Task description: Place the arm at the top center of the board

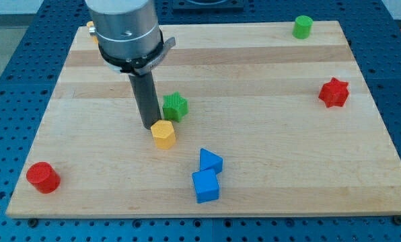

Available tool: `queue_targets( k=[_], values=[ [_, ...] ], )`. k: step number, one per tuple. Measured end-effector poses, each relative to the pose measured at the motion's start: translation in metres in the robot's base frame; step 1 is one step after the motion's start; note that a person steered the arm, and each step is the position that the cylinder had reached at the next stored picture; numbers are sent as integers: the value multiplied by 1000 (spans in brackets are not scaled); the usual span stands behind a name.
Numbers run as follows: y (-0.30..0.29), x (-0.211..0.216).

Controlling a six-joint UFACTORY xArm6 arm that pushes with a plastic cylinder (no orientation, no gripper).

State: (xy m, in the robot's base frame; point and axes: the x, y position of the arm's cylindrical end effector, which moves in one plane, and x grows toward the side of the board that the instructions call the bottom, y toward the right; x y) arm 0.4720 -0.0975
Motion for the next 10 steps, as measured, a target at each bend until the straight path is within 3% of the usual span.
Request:
queue_targets(
  k=[2, 3, 4, 6, 7, 8, 10],
  values=[
    [37, -47],
    [42, -51],
    [-9, -46],
    [-15, -46],
    [-41, -81],
    [-43, -145],
    [34, -242]
  ],
)
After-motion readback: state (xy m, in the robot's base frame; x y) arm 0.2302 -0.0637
